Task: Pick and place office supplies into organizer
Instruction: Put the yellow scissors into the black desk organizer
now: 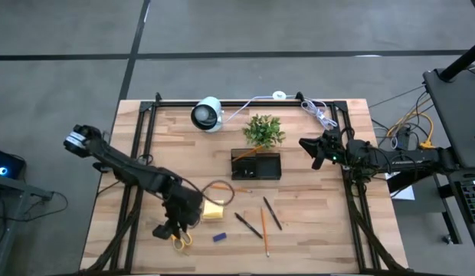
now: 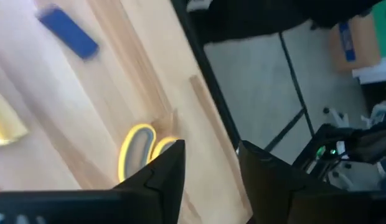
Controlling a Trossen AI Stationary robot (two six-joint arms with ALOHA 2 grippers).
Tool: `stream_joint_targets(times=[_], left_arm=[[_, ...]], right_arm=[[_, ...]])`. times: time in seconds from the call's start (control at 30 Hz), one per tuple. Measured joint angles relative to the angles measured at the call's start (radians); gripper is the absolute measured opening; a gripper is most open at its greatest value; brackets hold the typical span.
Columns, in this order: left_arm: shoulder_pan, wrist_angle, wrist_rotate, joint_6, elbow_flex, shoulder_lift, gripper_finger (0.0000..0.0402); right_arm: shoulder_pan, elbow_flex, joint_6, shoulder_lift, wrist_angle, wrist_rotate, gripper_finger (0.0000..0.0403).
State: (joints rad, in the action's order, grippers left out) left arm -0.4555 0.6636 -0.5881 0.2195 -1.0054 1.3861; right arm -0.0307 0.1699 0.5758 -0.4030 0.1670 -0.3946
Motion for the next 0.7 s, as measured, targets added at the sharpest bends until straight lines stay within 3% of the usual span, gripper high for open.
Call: stream_joint_targets(times=[0.23, 0.47, 0.7], left_arm=[[-0.052, 0.018, 0.016, -0.014, -0.027, 0.135, 0.0159], [-0.093, 0.065, 0.253, 0.003, -0.035, 0.180, 0.0160], [-0.175, 0.050, 0.300, -0.043, -0.035, 0.179, 0.0160]], right_arm=[[0.000, 0.000, 0.000, 0.000, -0.004, 0.000, 0.0052], [0.000, 0.000, 0.000, 0.000, -0.007, 0.000, 0.0052], [0.000, 0.000, 0.000, 0.001, -0.038, 0.000, 0.0052]])
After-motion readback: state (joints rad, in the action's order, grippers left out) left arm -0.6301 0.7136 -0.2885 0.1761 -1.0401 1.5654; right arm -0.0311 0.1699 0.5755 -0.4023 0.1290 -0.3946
